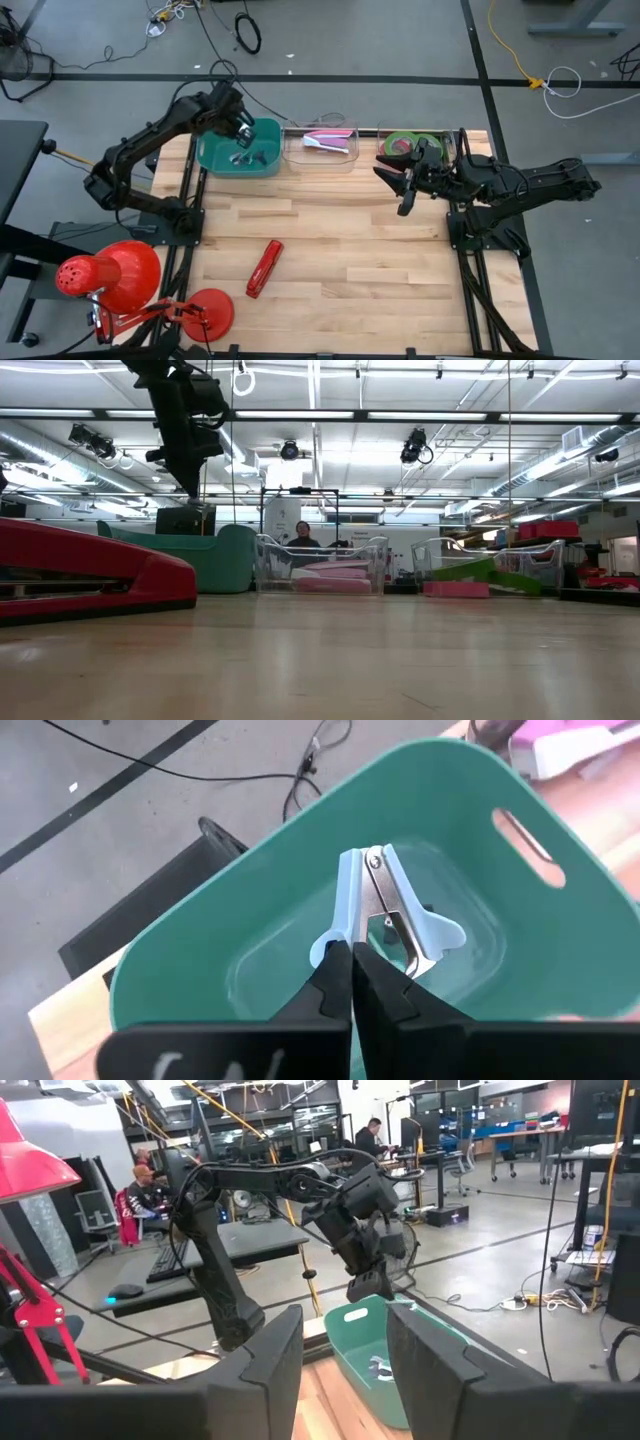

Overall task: Pick and place Stapler, Stapler remover, tape
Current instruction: Put the blue staple remover into the blue bin

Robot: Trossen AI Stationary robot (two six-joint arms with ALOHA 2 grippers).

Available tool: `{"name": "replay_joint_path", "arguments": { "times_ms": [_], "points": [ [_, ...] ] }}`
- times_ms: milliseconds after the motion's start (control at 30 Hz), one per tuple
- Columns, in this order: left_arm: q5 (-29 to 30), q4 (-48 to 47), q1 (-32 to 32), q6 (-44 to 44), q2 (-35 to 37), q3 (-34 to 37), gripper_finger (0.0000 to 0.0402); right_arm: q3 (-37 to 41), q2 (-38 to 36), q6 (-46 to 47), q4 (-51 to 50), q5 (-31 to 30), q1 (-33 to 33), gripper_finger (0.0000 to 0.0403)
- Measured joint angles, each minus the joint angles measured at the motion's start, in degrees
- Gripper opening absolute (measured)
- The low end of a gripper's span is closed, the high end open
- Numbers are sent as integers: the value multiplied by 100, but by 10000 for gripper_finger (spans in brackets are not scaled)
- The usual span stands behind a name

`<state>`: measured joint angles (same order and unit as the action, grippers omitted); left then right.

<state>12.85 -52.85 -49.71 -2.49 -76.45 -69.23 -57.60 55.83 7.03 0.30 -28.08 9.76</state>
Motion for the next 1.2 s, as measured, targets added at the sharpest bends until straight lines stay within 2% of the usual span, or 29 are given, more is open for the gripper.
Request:
{"name": "replay_joint_path", "arguments": {
  "times_ms": [300, 833, 1200],
  "points": [
    [-78, 577, 0, -440, -242, -2, 3, 0, 0, 53, 4, -2, 0, 146],
    [-368, 635, 0, -436, -345, 11, 4, 0, 0, 152, 7, -3, 0, 146],
    [-371, 729, 0, -470, -345, 762, 5, 0, 0, 149, 7, -299, -7, 146]
  ]
}}
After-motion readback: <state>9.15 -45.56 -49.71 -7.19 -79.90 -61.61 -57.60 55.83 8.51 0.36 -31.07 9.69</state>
